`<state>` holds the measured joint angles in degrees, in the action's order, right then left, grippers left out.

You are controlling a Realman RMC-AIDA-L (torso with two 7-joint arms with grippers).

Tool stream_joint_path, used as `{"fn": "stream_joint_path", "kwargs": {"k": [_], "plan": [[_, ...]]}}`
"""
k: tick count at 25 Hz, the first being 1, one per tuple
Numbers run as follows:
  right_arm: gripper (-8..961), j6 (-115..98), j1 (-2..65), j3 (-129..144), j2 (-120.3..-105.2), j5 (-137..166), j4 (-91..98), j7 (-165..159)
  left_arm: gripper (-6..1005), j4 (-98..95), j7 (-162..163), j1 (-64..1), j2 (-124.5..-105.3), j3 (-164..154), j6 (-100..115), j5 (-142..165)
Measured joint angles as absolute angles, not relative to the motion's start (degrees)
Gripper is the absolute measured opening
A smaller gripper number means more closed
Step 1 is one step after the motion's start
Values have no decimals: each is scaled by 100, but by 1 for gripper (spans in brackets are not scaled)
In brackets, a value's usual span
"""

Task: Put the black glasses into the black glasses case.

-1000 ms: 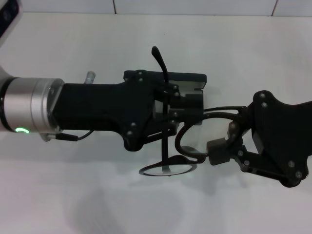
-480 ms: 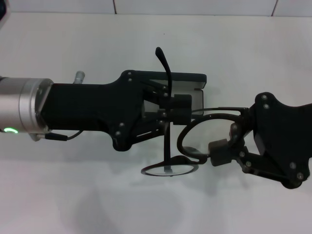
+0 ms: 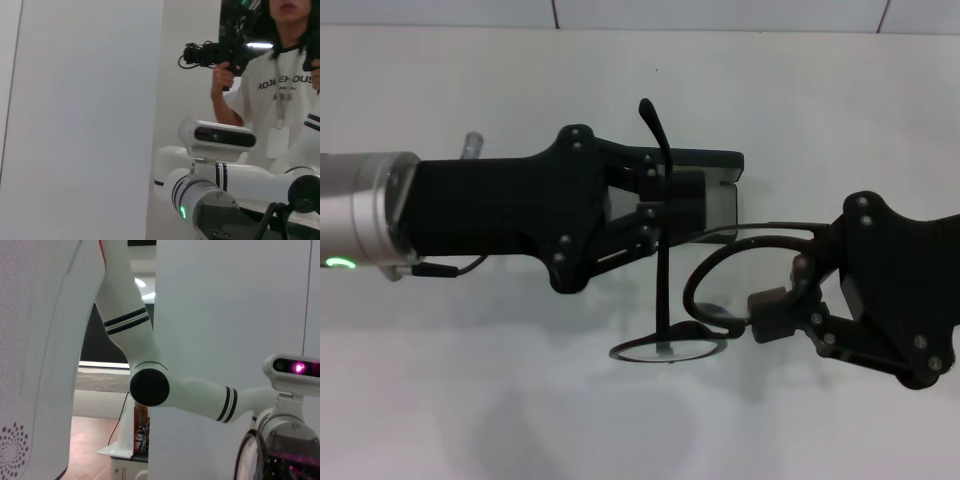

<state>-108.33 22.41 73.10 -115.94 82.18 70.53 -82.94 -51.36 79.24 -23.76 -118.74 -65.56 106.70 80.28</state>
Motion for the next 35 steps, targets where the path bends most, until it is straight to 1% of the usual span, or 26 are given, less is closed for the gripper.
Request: {"fn": "stream_joint_path", "kwargs": {"k": [2, 7, 10, 19, 35], "plan": [[34, -10822, 2243, 7322, -11598, 8218, 7051, -8283, 153, -5118, 7876, -2385, -11922, -6557, 10668, 8048], [35, -10806, 2285, 7330, -11603, 8218, 6984, -8271, 149, -5084, 7823, -2399, -11961, -6582, 10624, 8046], [35, -10806, 2298, 7335, -11601, 8217, 6939, -8254, 54, -4928, 7746, -2460, -11974, -6578, 10588, 8001], [36, -10829, 2303, 7339, -11601, 8155, 6844, -8214, 48, -4513, 7491, -2632, -11993, -6596, 10580, 7862], [37, -10782, 2347, 7339, -11601, 8130, 6756, -8200, 48, -4491, 7409, -2607, -11984, -7022, 10648, 7836]]}}
